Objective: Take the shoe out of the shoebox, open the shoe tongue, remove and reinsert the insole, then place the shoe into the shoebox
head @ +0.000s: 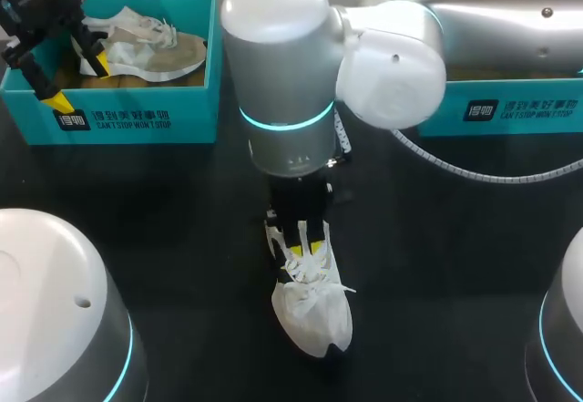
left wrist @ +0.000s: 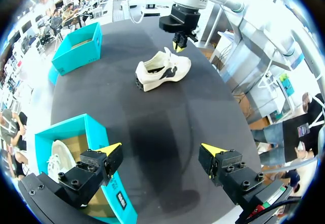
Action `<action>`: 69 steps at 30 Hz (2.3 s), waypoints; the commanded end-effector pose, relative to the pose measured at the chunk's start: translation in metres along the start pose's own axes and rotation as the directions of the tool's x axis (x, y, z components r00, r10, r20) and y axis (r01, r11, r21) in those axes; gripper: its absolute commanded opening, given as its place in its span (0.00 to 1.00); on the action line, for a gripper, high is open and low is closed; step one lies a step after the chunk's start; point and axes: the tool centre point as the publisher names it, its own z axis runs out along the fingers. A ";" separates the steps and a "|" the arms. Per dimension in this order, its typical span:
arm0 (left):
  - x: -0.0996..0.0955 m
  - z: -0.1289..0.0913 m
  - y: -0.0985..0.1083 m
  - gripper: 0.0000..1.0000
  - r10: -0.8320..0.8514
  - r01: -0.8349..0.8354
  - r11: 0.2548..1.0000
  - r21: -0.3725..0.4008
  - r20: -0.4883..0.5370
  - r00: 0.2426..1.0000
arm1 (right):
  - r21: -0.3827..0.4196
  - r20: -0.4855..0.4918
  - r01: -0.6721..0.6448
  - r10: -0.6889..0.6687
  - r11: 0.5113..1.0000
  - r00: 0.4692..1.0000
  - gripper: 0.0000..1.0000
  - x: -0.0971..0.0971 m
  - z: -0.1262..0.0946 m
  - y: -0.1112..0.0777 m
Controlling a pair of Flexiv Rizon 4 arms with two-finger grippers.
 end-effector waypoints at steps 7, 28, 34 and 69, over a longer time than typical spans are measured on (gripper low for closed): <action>0.000 -0.001 0.001 1.00 0.001 -0.001 1.000 -0.002 -0.002 1.000 | 0.015 -0.037 0.068 -0.068 0.998 0.997 0.16 -0.005 0.025 0.040; 0.000 -0.001 0.001 1.00 0.001 -0.001 1.000 -0.002 -0.002 1.000 | 0.040 -0.029 0.051 -0.050 0.998 0.998 0.22 -0.013 0.019 0.018; 0.000 -0.001 0.001 1.00 0.001 -0.001 1.000 -0.002 -0.002 1.000 | 0.060 -0.065 0.042 -0.038 0.997 0.997 0.24 -0.008 0.033 0.020; 0.000 -0.001 0.001 1.00 0.001 -0.001 1.000 -0.002 -0.002 1.000 | 0.045 -0.086 0.165 -0.160 0.985 0.983 0.27 -0.013 0.057 0.066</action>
